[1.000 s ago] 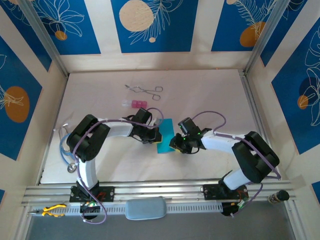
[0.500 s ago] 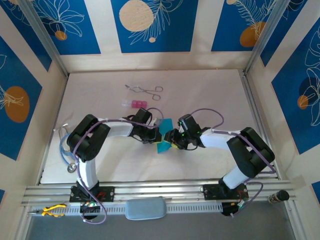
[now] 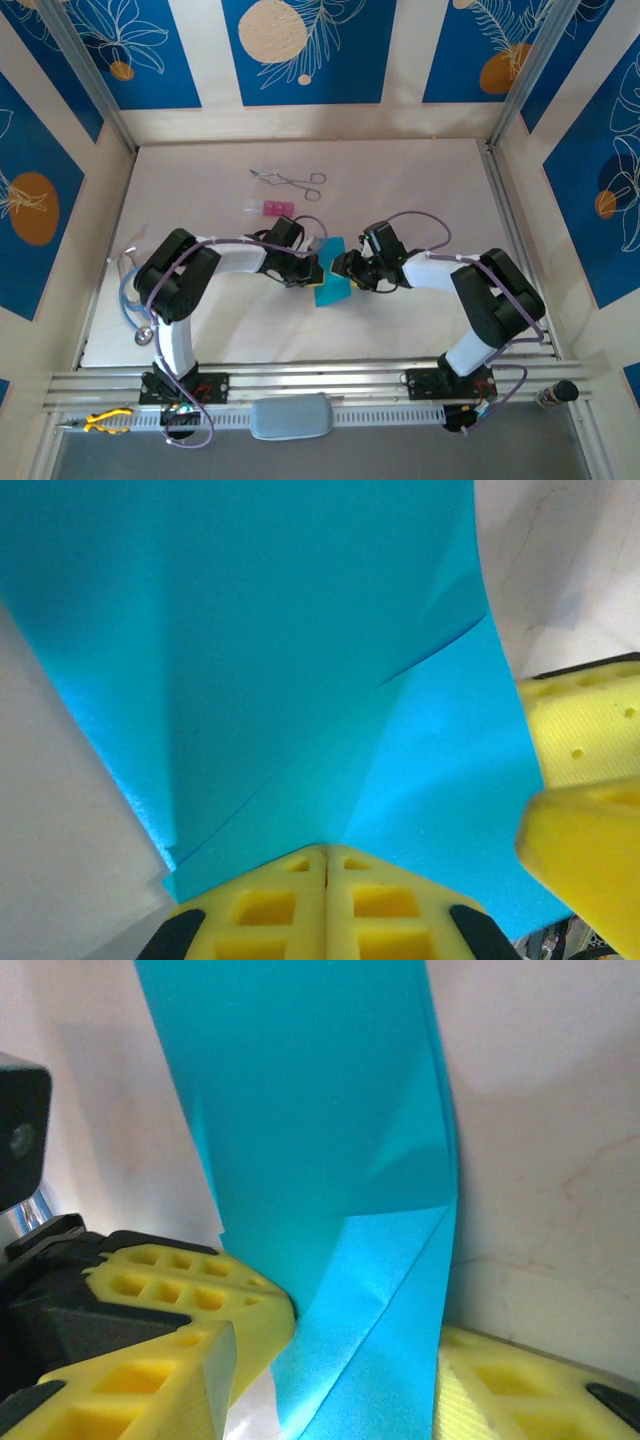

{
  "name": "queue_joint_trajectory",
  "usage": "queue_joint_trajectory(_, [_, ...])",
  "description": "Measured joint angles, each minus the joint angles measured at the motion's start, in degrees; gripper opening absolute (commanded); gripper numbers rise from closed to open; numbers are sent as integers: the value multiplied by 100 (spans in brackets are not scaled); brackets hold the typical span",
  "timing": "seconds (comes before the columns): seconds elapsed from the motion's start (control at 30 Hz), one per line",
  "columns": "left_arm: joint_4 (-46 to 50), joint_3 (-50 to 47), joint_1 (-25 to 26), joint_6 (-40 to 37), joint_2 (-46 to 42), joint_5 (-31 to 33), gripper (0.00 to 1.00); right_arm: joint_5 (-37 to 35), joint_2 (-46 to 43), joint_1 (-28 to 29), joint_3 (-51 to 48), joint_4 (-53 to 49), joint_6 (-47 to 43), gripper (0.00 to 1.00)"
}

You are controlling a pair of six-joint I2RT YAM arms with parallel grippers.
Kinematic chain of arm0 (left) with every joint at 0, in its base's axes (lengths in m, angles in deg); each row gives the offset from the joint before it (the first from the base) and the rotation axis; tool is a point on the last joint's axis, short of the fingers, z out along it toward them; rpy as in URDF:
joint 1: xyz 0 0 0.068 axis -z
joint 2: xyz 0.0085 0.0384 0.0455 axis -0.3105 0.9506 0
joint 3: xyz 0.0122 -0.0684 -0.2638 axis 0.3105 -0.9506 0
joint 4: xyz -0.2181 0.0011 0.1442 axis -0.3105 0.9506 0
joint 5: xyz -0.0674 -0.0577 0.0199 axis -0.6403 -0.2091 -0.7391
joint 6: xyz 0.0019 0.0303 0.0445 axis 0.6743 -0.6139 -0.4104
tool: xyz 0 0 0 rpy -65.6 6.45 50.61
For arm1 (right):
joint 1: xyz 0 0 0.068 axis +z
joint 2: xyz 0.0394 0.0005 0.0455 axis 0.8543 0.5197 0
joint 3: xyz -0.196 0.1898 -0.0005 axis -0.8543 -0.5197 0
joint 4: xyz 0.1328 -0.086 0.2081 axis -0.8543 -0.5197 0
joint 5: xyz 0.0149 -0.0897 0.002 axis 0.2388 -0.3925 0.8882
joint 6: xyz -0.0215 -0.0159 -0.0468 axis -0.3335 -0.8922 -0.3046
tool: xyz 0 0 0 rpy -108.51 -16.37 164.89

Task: Fold a paper plane with a square sheet of paper (pick it up from the middle)
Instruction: Turn over the paper at the center of the table.

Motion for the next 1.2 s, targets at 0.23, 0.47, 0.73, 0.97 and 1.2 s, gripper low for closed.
queue_joint_trajectory(0.23, [7,9,0,2,0,0,0,20,114,-31,-2,151,61,36])
queue_joint_trajectory(0.47, [7,9,0,2,0,0,0,22,114,-103,-61,361,90,31])
queue_joint_trajectory(0.73, [4,9,0,7,0,-11,0,17,157,-170,-76,461,90,29])
queue_joint_trajectory(0.97, [46,11,0,4,-13,-13,1,24,317,-203,-76,509,72,21])
queue_joint_trajectory(1.2, [247,11,-2,-9,-516,107,5,72,372,-223,-76,610,-13,11])
